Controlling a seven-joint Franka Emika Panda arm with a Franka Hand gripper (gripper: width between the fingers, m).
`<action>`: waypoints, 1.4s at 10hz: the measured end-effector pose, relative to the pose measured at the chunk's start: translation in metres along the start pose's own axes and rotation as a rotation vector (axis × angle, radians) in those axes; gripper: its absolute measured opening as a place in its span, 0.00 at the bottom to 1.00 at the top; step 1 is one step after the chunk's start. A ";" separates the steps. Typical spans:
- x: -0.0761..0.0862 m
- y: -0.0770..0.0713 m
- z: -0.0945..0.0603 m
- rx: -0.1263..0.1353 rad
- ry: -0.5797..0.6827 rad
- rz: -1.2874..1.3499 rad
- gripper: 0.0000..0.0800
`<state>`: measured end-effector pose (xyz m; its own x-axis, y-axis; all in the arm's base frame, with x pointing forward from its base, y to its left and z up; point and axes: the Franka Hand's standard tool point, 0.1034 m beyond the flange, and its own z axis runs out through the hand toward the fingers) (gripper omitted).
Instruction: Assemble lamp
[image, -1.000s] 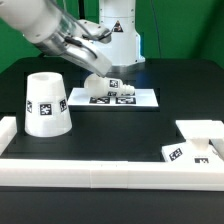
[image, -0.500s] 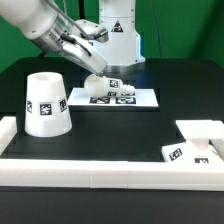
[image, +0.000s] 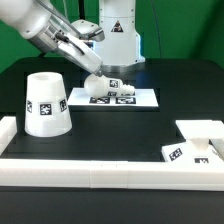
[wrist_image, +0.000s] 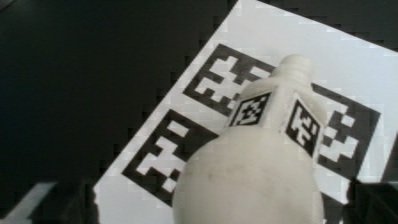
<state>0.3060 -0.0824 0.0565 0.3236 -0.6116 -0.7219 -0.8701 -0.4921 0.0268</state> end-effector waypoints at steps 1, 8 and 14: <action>0.000 0.000 0.000 -0.001 -0.001 0.000 0.87; 0.003 -0.015 0.001 0.083 0.028 0.112 0.87; 0.007 -0.013 0.009 0.086 0.014 0.138 0.87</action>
Offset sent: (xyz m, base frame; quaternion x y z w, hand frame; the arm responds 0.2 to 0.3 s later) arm 0.0000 0.0000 0.0000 0.0000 0.0000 0.0000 1.0000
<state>0.3161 -0.0746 0.0447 0.2036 -0.6782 -0.7061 -0.9352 -0.3482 0.0648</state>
